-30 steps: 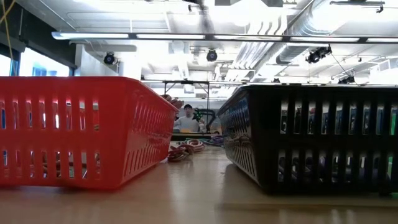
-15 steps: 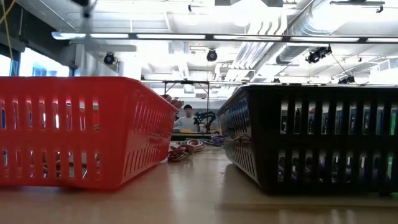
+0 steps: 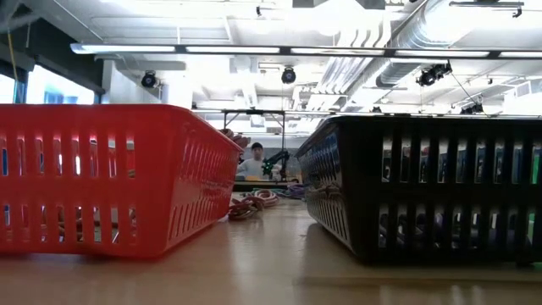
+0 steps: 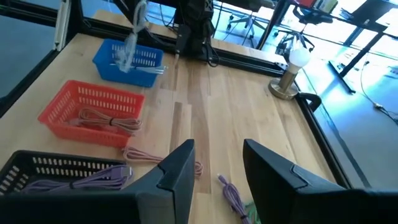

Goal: Pick & Place USB Port
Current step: Put the light blue charger cable into the blue bin

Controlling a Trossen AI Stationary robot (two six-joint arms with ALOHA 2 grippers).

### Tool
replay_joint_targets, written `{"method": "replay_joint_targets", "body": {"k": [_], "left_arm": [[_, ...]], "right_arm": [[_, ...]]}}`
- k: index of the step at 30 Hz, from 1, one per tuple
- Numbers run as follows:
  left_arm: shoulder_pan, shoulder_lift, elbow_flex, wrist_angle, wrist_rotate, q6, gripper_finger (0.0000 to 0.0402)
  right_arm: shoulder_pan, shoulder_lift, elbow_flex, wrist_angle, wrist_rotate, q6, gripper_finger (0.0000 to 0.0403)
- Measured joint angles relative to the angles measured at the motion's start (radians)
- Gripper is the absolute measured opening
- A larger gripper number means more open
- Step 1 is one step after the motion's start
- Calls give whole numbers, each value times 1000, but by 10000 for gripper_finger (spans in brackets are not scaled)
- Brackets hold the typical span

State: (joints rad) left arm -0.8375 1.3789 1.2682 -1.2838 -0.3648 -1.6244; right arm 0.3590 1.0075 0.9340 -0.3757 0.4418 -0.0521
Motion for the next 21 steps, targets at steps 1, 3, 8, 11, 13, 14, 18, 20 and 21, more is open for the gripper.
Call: {"method": "replay_joint_targets", "body": {"k": [1, 3, 8, 11, 13, 14, 18, 20, 21], "left_arm": [[0, -1, 19, -27, 33, -17, 0], [-1, -1, 47, -59, 61, -42, 0], [0, 0, 72, -74, 145, -68, 0], [-1, 19, 62, -73, 164, -87, 0], [0, 41, 51, -72, 208, -91, 0], [0, 53, 45, -73, 228, -94, 0], [0, 87, 21, -66, 245, -100, 0], [0, 95, 10, -57, 245, -92, 0], [0, 99, 7, -58, 243, -88, 0]], "right_arm": [[-5, 1, 0, 0, -4, 4, 128], [-16, 4, 0, 1, -4, 15, 128], [-36, 16, 0, 2, -20, 25, 128], [-40, 27, 0, 2, -33, 26, 128], [-40, 34, 0, 1, -33, 26, 128], [-40, 36, 0, 0, -33, 26, 128], [-40, 36, 0, -1, -38, 26, 128], [-40, 36, 0, -1, -38, 26, 128], [-40, 36, 0, -1, -43, 27, 128]]}}
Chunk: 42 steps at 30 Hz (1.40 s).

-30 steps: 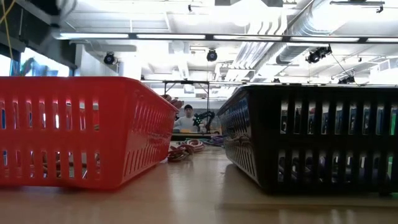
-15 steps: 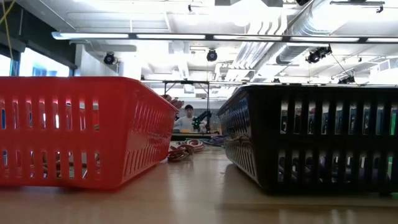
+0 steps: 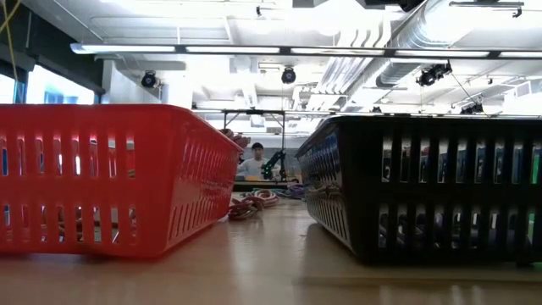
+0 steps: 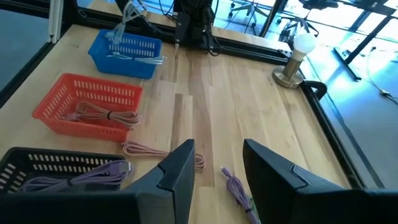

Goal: Pick & Place USB Port
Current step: Put the light blue charger cable into the blue bin

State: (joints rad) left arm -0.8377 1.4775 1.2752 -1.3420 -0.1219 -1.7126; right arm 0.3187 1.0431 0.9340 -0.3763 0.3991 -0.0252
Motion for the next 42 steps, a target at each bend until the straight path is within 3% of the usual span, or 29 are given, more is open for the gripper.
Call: {"method": "replay_joint_targets", "body": {"k": [6, 16, 22, 32, 42], "left_arm": [[0, 1, -26, 18, -44, 3, 0], [0, 1, -91, 105, 2, 6, 1], [0, 1, -93, 107, -69, 62, 19], [0, 0, -93, 141, -46, 41, 14], [0, 0, -93, 144, -93, 56, 24]], "right_arm": [[2, 0, 0, 0, -40, 28, 128], [5, 0, 0, 0, -46, 55, 128], [5, 0, 0, 0, -78, 90, 128], [5, 0, 0, 0, -96, 107, 128], [5, 0, 0, 0, -119, 123, 128]]}}
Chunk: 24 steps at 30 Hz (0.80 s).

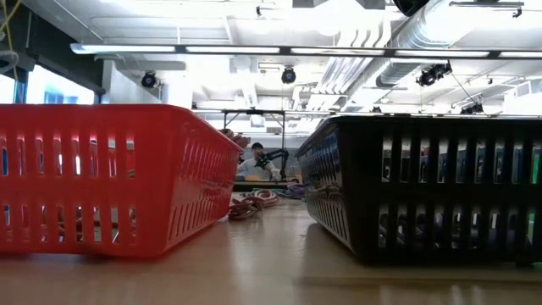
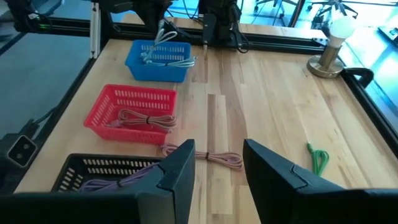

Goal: Pick & Place USB Port
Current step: Put the light blue charger cable into the blue bin, then put the green charger cable into the green bin

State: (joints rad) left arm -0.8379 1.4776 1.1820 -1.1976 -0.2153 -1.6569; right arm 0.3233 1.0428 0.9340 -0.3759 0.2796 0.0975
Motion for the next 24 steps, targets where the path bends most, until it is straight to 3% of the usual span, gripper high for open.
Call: {"method": "replay_joint_targets", "body": {"k": [12, 16, 19, 24], "left_arm": [[0, 0, 0, -64, -35, -42, 176], [1, -5, 3, -100, -188, 9, 197], [19, -17, 27, -150, -360, 81, 199], [108, -33, 81, -189, -621, 294, 200]], "right_arm": [[0, 0, 0, 0, -7, 0, 128], [0, 0, 0, 0, -7, 0, 128], [0, 0, 0, 0, -7, -4, 128], [0, 0, 0, 0, -3, -11, 128]]}}
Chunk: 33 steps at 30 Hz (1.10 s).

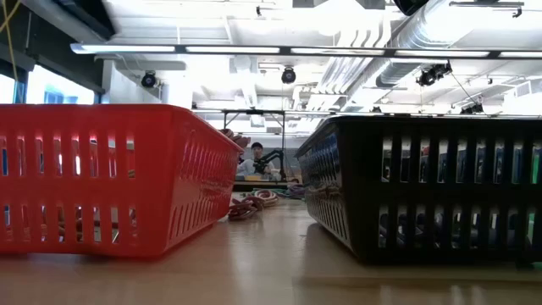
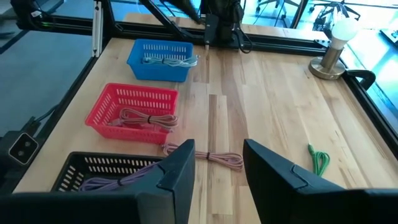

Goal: Pick & Place USB Port
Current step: Put the green charger cable into the green bin

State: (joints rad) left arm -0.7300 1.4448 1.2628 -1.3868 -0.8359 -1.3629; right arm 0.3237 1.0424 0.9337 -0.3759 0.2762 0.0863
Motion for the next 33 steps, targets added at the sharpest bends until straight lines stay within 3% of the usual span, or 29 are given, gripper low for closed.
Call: {"method": "replay_joint_targets", "body": {"k": [5, 9, 13, 18, 22, 27, 33], "left_arm": [[162, 2, 29, 58, -105, 354, 200], [342, 2, 29, 176, -72, 623, 200], [545, 3, 29, 319, 71, 870, 200], [780, 4, 29, 581, 357, 1227, 200], [900, 37, 29, 775, 561, 1459, 200], [994, 122, 29, 898, 672, 1725, 200], [1066, 262, 29, 987, 759, 1817, 200]], "right_arm": [[0, 0, 0, 0, 1, -16, 128], [0, 0, 0, 0, 1, -19, 128], [0, 0, 0, -7, 1, -27, 128], [0, 0, 0, -15, 1, -27, 128], [0, 0, 0, -49, 1, -27, 128], [0, 0, 0, -74, 1, -30, 128], [0, 0, 0, -76, 1, -77, 128]]}}
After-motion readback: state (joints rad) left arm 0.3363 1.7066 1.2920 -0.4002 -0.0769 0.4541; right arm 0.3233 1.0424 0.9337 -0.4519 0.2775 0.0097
